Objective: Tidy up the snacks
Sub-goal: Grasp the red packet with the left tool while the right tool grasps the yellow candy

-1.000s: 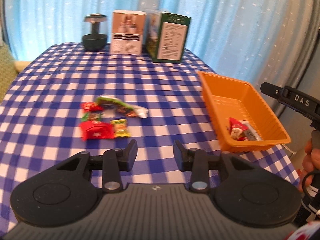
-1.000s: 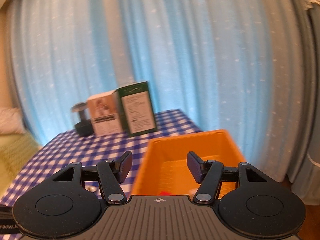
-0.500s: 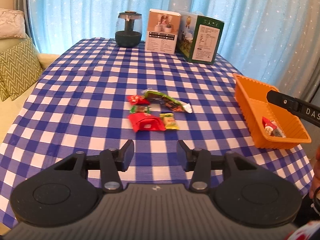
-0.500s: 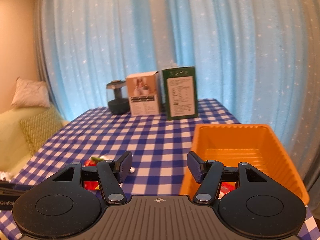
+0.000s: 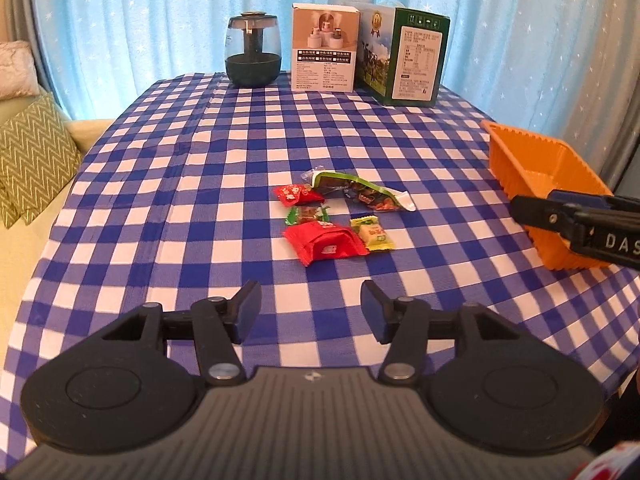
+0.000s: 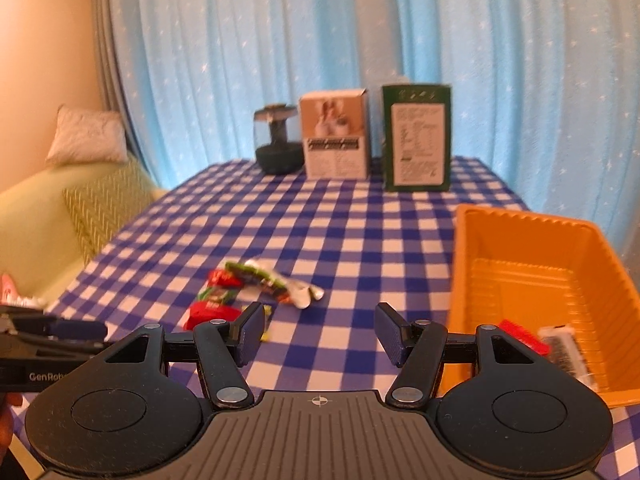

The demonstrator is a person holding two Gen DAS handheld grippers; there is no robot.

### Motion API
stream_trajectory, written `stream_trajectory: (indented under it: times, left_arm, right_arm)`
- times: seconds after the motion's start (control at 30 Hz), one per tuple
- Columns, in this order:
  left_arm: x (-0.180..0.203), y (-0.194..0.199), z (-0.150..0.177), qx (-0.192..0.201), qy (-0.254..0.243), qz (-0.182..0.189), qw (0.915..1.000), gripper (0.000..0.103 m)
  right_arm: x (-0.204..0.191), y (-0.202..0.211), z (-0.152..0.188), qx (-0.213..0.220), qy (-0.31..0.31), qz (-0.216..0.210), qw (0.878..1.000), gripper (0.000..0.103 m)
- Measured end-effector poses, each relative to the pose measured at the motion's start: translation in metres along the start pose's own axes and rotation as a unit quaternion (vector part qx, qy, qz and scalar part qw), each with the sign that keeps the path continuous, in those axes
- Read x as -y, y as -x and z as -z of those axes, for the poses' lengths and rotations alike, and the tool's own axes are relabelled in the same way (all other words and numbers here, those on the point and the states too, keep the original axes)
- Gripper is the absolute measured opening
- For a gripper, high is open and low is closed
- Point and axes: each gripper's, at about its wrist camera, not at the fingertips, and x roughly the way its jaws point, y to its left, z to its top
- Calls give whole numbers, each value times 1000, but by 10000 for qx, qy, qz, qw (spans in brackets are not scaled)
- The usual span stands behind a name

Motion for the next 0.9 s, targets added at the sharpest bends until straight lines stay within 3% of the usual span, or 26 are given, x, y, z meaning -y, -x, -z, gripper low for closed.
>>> stream_trajectory:
  times: [0.3,0.53,0.73,0.9]
  left_arm:
    - [-11,-20,-10,2,-461,100,9989,53]
    - [-18,-41,-16,13,-873,377,9955,53]
    - [-10,-65,-18,56,-1495,640,9867,53]
    - [-2,-89,-24,39,-1947,632,9788,50]
  right_arm:
    - [-16,-31,1,-371,85,-154,9992,61]
    - [-20,-52,5,-539,113,-166,9983,61]
    - [-12,-63,5,-695,-122,-114,9974,61]
    - [-7,-69,3,-778,-300,-71,9965,61]
